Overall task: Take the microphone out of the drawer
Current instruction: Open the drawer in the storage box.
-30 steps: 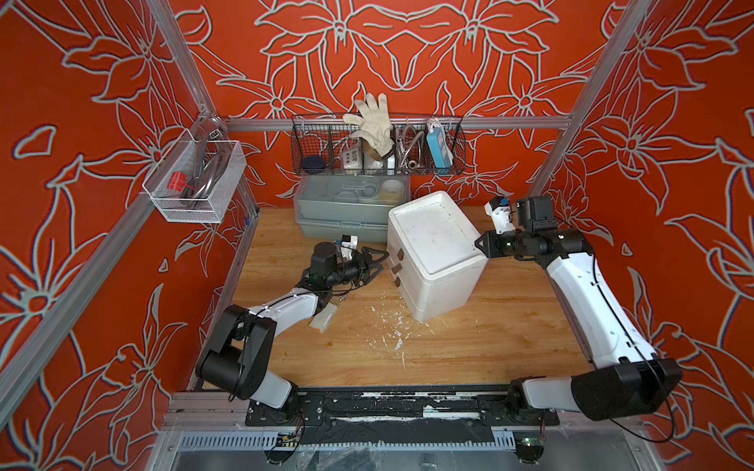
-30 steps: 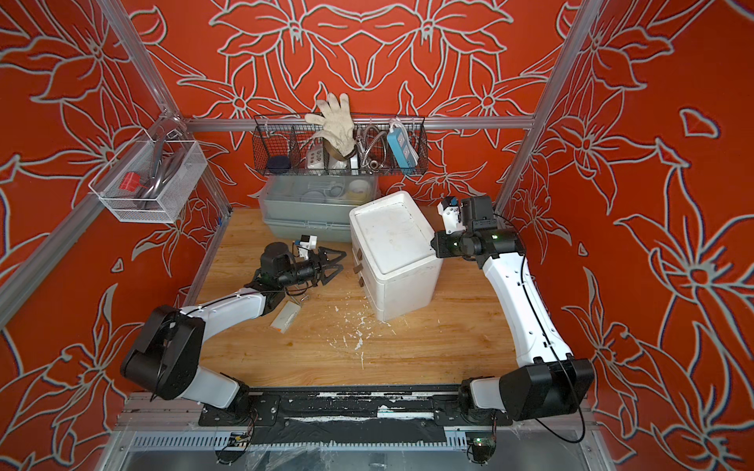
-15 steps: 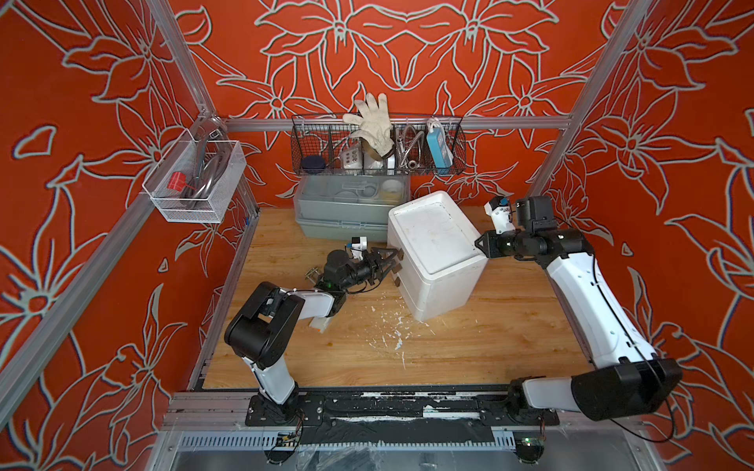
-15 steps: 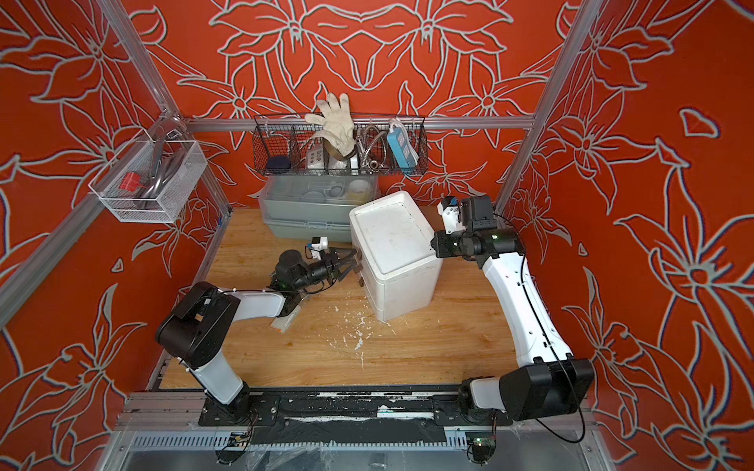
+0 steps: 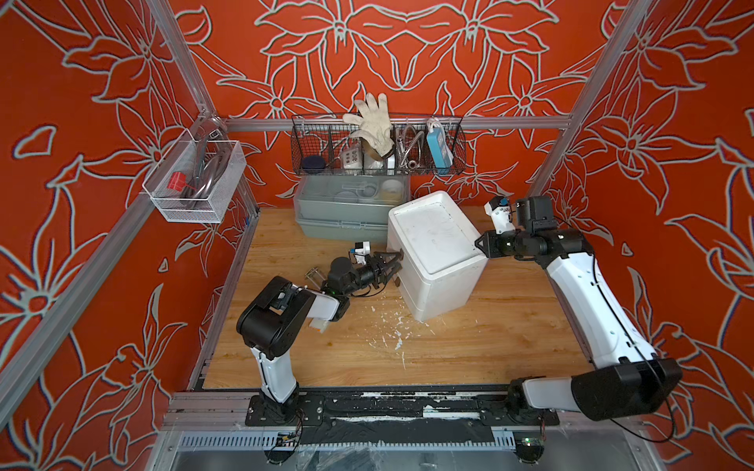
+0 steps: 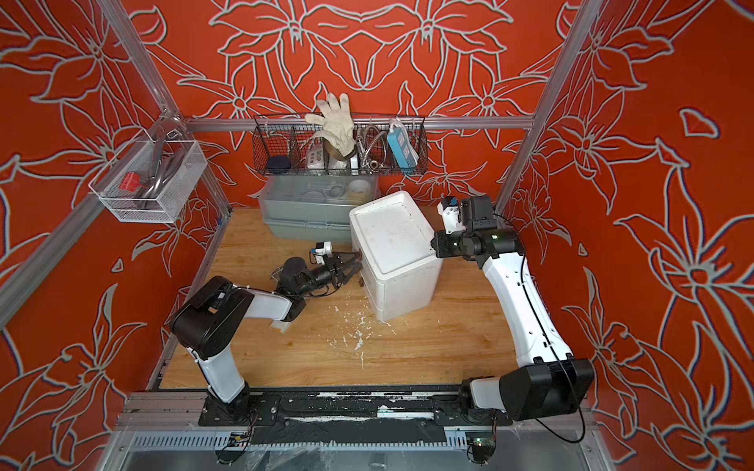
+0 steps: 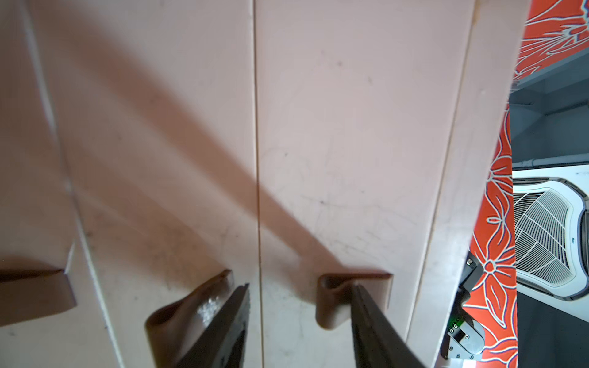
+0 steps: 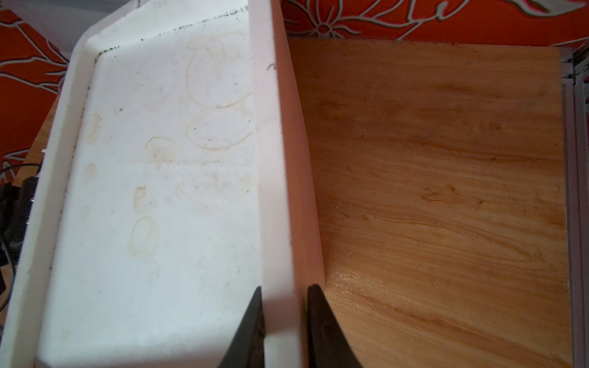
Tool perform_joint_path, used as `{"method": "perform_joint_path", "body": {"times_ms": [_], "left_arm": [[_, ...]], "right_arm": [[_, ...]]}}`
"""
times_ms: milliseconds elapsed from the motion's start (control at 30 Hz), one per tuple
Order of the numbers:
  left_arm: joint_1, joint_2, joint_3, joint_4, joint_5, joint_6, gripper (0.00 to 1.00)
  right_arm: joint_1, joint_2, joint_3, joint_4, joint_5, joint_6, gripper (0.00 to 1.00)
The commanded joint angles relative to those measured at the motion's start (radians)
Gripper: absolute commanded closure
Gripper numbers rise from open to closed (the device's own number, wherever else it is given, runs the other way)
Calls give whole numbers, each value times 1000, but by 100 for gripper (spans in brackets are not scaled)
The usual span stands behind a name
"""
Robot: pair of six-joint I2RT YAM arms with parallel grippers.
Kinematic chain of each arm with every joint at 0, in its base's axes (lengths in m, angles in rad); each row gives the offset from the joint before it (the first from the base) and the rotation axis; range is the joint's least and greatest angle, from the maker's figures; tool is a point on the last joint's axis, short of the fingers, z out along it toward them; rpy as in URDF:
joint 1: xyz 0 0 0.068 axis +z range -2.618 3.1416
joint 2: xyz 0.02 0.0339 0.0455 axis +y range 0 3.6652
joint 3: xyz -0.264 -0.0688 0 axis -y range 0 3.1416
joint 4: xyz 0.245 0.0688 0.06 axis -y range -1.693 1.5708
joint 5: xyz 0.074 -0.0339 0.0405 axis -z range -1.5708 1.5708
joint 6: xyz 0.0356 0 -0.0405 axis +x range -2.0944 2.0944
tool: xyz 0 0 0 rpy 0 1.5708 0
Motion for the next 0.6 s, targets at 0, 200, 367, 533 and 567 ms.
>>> {"method": "perform_joint_path", "body": {"times_ms": [0,200,367,533,567], "left_arm": [[-10,-7,-7,63,-4,-6,48],[-9,-21,1,56,-18,6,48],[-14,-7,23,86,-29,-2,49],[-15,-15,28,114,-46,4,51],[-17,-20,33,99,-44,12,51]], "right_arm": [[5,18,-14,-32,21,33,96],[6,15,-23,-27,19,36,96],[6,18,-25,-28,11,37,96],[6,21,-31,-26,6,39,96],[6,21,-32,-26,5,39,96]]}}
